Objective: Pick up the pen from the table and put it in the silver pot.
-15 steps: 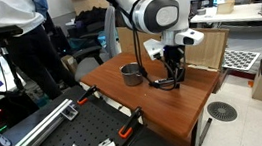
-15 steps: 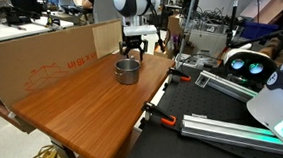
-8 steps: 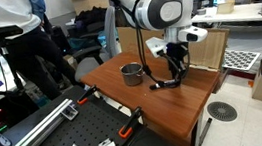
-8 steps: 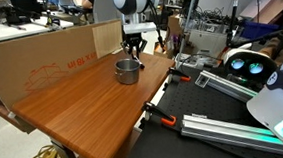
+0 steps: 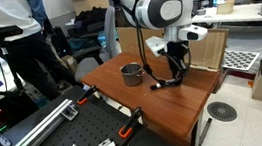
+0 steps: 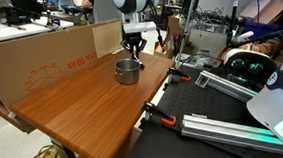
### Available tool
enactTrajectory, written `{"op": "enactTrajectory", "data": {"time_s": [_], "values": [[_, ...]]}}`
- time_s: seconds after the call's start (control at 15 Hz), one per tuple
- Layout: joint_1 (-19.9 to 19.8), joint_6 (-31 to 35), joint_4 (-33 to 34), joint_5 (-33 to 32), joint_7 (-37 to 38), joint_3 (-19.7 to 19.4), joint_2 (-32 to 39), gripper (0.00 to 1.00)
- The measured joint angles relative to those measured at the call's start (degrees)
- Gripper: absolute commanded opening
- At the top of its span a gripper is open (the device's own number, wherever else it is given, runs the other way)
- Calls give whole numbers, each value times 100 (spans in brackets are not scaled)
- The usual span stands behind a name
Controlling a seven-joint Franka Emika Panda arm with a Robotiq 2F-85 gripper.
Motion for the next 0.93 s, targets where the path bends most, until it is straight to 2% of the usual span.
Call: {"op": "enactTrajectory", "data": {"time_s": [0.4, 0.93], "values": [[-34, 147, -346, 0, -283, -15, -712, 6], [-35, 456, -1698, 10, -890, 283, -2338, 6]]}}
